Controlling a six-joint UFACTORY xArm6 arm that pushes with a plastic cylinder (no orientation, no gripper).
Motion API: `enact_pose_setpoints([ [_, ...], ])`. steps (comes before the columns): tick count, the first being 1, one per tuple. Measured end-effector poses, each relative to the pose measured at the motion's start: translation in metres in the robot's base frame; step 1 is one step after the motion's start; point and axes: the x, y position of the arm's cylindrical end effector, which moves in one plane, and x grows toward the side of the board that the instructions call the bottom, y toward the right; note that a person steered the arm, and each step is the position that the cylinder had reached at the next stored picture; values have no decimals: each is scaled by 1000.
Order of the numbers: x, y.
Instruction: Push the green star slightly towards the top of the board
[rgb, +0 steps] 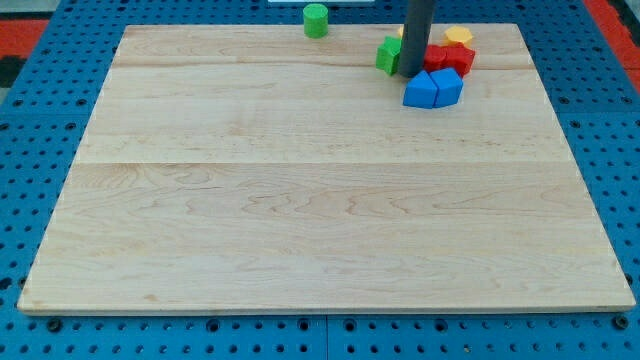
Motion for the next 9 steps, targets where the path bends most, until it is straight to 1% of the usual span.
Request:
enact_pose_setpoints([
  [1, -15, -21],
  [2, -15, -27],
  [4, 5, -81],
  [6, 2, -24],
  [7, -11, -12],
  [9, -35, -31],
])
